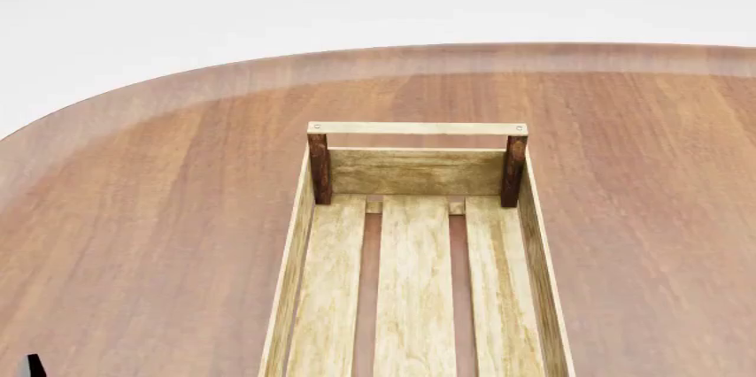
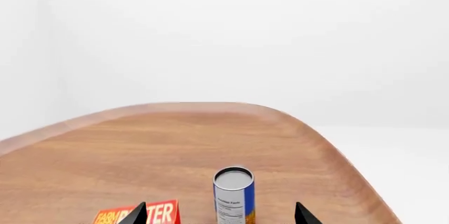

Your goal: Pick up the cream cheese and put it in the tray.

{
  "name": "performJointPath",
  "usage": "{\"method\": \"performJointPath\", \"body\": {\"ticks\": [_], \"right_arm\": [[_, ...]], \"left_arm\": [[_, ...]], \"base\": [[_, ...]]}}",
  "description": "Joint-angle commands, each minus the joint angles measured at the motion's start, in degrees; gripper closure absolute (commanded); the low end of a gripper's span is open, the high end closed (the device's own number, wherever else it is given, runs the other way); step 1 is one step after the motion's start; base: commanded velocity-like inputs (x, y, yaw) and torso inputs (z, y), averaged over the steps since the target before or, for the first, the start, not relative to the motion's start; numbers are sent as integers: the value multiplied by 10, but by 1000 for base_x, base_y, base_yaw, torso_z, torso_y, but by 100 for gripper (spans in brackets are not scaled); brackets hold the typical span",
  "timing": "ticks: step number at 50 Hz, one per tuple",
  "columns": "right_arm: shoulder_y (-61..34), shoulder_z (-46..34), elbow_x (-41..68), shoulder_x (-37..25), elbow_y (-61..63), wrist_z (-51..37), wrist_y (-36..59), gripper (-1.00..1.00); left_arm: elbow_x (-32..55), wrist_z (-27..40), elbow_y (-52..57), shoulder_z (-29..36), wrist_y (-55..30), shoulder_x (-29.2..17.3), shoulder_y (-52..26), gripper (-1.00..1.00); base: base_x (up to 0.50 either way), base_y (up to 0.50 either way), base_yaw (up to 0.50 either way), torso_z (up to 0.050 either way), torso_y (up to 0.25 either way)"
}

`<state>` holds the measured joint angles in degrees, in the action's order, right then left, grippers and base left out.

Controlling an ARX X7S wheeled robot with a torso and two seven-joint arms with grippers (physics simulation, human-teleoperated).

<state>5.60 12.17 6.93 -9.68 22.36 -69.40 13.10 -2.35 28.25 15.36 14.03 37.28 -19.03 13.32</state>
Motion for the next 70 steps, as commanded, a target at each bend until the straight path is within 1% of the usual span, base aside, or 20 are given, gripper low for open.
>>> {"method": "performJointPath", "body": {"ticks": [1,21,41,70], "right_arm": [[6,16,43,-8,-1,26,-11,-100],[0,20,96,-20,-24,64,-3,-100],[-5,33,132,-21,-48,81,-10,-100],[-37,26,125,-17,-141,74,-17,-100]], "left_arm": [[-2,2,1,2,1,-1,1,-100],[-4,6,0,6,3,-4,1,-100],[-5,9,6,7,-1,-7,4,-100],[-7,14,4,12,-2,-11,1,-100]], "base": [[0,0,0,0,0],[0,0,0,0,0],[0,0,0,0,0],[0,0,0,0,0]]}}
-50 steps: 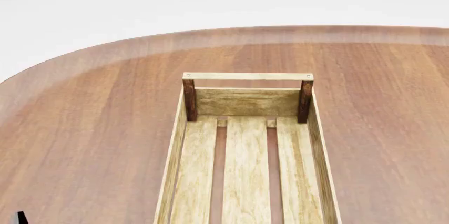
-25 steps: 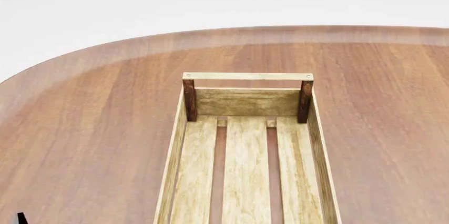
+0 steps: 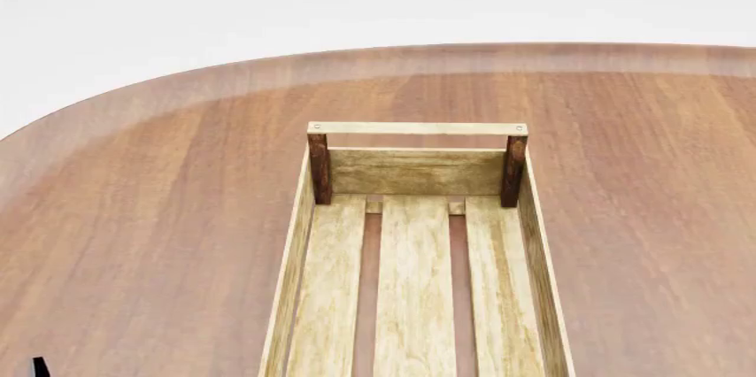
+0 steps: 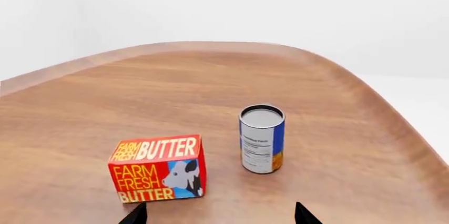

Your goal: Pick up the cream cheese and put it in the tray.

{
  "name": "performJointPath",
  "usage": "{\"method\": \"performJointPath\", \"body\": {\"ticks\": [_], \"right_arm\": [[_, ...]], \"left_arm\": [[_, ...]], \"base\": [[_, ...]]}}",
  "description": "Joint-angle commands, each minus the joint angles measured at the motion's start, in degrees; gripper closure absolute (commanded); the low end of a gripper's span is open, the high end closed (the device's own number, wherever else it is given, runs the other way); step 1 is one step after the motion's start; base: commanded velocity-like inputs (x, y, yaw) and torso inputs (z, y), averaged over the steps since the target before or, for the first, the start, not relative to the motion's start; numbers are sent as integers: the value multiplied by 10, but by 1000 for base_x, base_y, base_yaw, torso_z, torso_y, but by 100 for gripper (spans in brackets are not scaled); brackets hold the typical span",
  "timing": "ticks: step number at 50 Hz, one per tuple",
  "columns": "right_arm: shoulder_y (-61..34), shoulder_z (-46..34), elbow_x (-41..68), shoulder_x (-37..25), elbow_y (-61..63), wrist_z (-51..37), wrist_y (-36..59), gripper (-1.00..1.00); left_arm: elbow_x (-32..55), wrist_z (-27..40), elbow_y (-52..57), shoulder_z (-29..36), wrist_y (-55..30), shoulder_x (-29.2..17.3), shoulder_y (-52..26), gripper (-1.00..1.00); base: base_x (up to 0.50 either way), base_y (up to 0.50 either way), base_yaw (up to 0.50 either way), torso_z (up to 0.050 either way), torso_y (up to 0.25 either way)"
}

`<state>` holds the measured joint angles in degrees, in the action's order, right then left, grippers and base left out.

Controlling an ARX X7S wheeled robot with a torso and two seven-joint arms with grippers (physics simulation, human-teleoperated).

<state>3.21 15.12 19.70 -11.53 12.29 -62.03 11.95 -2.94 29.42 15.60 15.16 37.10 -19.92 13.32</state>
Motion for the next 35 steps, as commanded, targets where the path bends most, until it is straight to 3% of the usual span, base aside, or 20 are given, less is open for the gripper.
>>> {"method": "performJointPath", "body": {"ticks": [1,35], "right_arm": [[-16,-4,0,1,-46,1,-2,-100],[-48,-11,14,5,-139,20,-16,-100]], "left_arm": [[-1,2,2,1,-1,-2,1,-100],[-2,9,4,4,0,-6,1,-100]], "base": [[0,0,0,0,0],[0,0,0,0,0]]}}
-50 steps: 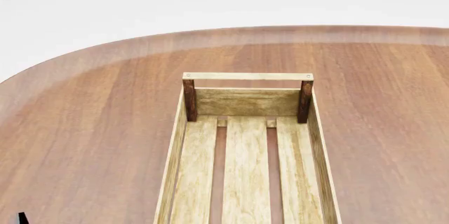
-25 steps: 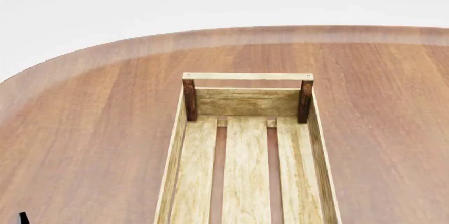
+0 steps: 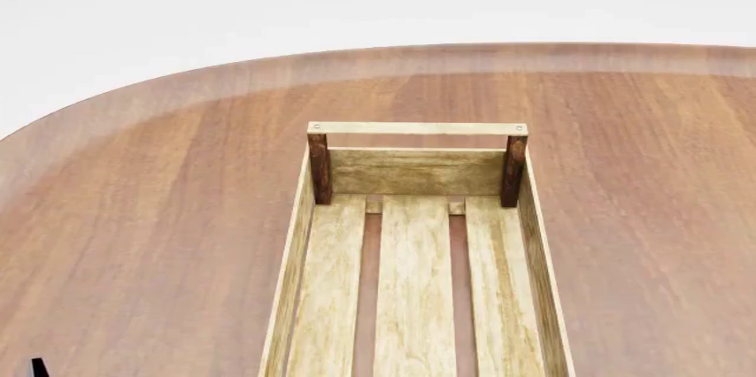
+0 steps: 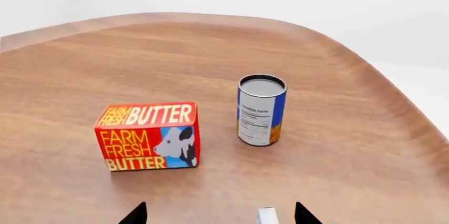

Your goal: Pick up the cream cheese and put it in the tray.

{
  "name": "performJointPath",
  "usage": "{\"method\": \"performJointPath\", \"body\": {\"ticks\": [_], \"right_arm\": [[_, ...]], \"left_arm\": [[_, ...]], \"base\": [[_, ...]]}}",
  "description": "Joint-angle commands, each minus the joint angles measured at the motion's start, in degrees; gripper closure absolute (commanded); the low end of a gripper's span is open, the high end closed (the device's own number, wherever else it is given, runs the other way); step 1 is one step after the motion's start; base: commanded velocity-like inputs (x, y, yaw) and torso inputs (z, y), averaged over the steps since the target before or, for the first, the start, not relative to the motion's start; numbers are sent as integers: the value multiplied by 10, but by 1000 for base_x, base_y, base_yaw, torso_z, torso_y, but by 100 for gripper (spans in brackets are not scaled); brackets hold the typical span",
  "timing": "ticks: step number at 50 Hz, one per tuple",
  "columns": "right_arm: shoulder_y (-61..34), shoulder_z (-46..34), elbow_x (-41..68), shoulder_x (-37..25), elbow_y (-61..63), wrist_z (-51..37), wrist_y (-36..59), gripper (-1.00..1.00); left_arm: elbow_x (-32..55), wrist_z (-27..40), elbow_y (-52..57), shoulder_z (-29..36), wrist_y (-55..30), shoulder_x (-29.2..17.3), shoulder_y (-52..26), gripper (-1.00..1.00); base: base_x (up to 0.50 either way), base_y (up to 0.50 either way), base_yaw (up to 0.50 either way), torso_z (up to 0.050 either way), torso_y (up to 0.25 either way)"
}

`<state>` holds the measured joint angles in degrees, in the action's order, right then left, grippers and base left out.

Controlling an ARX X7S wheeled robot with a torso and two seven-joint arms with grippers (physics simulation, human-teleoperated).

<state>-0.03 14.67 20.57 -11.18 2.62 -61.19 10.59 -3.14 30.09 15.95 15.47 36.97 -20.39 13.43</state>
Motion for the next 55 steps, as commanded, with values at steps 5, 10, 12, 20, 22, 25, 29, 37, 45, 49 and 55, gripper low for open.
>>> {"method": "performJointPath", "body": {"ticks": [5,10,12,20,22,25,29,37,45,49,55], "right_arm": [[-17,-7,5,1,-47,9,-4,-100],[-19,-7,2,0,-57,7,-5,-100],[-19,-7,3,0,-58,7,-5,-100],[-14,-5,3,-5,-52,1,2,-100],[-12,-4,4,-5,-51,1,3,-100],[-11,-2,6,-6,-56,1,2,-100],[-11,-3,6,-8,-59,-1,7,-100],[-11,4,8,-11,-71,-7,11,-100],[-9,9,8,-14,-68,-19,22,-100],[-11,11,8,-15,-80,-18,18,-100],[-16,13,9,-16,-96,-16,14,-100]], "left_arm": [[1,3,-1,2,1,-2,-1,-100],[0,4,-2,2,1,-2,-1,-100],[0,4,-3,3,1,-2,-2,-100],[-1,6,-4,4,1,-2,-3,-100],[0,6,-3,4,1,-3,-3,-100],[0,7,-1,4,0,-3,-2,-100],[-1,9,2,3,0,-4,0,-100],[0,10,3,3,2,-6,0,-100],[0,11,5,5,0,-6,1,-100],[1,13,8,3,-1,-7,2,-100],[0,13,7,5,-1,-8,1,-100]], "base": [[0,0,0,0,0],[0,0,0,0,0],[0,0,0,0,0],[0,0,0,0,0],[0,0,0,0,0],[0,0,0,0,0],[0,0,0,0,0],[0,0,0,0,0],[0,0,0,0,0],[0,0,0,0,0],[0,0,0,0,0]]}}
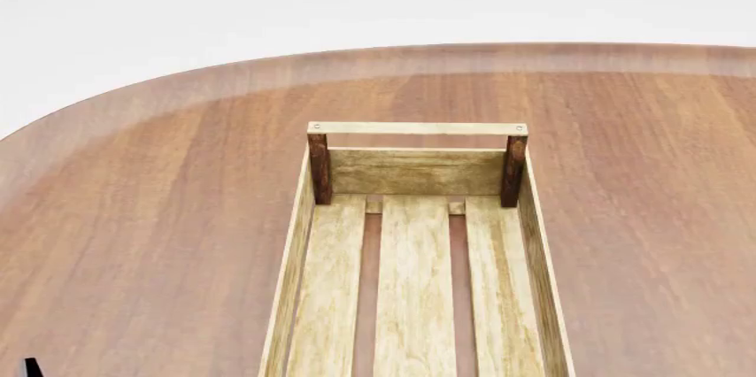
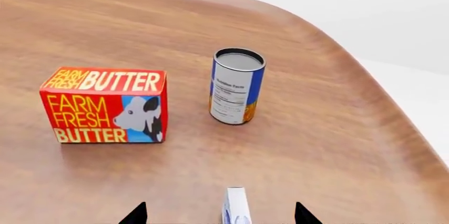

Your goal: Pick up the cream cheese and put it in the tray.

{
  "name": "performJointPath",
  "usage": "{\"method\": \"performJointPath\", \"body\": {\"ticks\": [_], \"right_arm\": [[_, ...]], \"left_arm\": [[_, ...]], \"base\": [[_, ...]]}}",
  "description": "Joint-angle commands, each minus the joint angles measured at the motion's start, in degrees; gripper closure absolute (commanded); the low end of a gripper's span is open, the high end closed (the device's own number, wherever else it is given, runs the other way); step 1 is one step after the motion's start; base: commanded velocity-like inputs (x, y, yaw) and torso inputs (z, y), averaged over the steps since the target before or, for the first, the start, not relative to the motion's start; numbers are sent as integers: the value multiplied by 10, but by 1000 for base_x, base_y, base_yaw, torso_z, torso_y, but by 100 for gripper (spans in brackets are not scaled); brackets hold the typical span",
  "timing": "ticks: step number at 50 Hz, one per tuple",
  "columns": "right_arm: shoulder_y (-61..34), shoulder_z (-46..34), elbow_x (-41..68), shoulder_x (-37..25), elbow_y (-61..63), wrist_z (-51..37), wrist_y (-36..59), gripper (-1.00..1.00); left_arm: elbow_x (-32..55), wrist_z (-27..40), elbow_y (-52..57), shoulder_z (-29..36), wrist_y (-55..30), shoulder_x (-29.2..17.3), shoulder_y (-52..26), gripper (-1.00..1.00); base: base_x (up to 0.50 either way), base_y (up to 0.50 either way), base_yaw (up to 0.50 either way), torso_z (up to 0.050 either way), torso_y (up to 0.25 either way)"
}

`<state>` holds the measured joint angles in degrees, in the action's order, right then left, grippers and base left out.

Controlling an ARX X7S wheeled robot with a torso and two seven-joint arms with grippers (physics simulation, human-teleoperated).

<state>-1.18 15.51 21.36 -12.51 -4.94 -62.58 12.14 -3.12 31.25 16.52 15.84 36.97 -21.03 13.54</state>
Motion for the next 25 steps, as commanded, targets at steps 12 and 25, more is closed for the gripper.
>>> {"method": "performJointPath", "body": {"ticks": [12,25], "right_arm": [[-6,13,7,-6,-34,1,-8,-100],[-6,26,18,-9,-56,11,-25,-100]], "left_arm": [[-1,3,1,3,-3,-2,-2,-100],[-3,5,-3,6,-3,-2,-4,-100]], "base": [[0,0,0,0,0],[0,0,0,0,0]]}}
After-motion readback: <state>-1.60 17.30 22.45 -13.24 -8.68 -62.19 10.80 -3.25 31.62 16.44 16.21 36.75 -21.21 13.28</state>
